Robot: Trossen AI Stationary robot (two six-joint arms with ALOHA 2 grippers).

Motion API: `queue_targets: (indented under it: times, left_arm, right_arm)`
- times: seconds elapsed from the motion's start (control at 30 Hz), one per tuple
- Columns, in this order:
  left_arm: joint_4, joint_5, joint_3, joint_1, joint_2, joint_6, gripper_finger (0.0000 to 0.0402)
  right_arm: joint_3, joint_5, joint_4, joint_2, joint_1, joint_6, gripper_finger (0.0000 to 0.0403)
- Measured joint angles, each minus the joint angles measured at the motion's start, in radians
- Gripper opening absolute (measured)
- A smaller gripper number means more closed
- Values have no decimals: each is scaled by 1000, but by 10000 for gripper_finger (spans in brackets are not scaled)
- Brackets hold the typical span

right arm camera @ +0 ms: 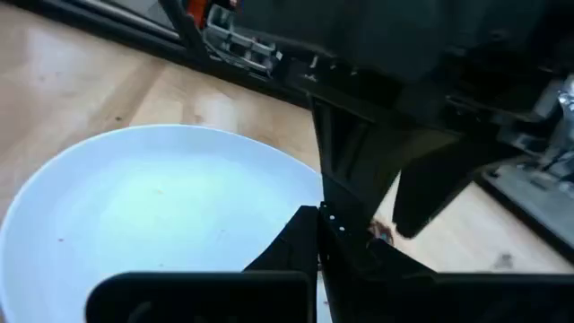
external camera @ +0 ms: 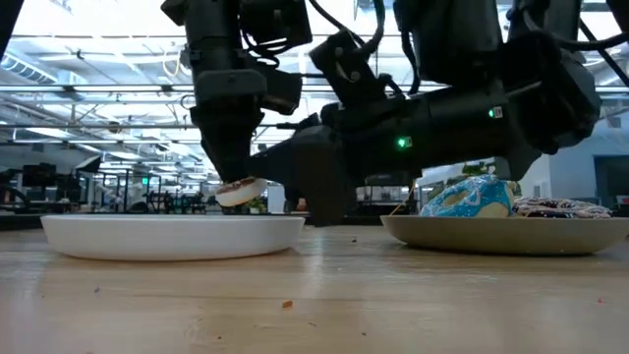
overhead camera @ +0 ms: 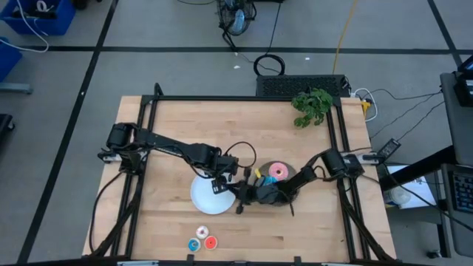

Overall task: Pick & Place donuts
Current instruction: Put the small brown donut on the white plate, then put the small white donut on the white plate

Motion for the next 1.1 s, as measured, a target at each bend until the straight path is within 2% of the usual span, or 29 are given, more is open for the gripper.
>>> queue_targets:
  times: [0.13,0.4,0.63,0.73,0.83,0.97,1.1]
  left_arm:
    - [-1,0,0,-15,0,2,251]
    - [-3,33,0,-57,0,3,250]
    - [-6,-15,0,-61,0,38,250]
    - [-53,-29,3,-57,-17,71,250]
    - [-133,-95,14,-55,-72,68,250]
    - [-200,-134,14,-61,-192,25,250]
    - [-247,-163,14,-106,-300,-53,250]
  right_arm:
    - [20,0,-30,5,1,-15,0]
    - [20,-30,-100,5,-14,60,0]
    - [20,-18,-110,-35,7,-24,0]
    - [13,-21,-157,-104,29,-78,0]
    - [-33,-30,-166,-203,55,-119,0]
    - [-181,-84,-159,-401,84,-184,0]
    - [-359,-168,-172,-646,95,-166,0]
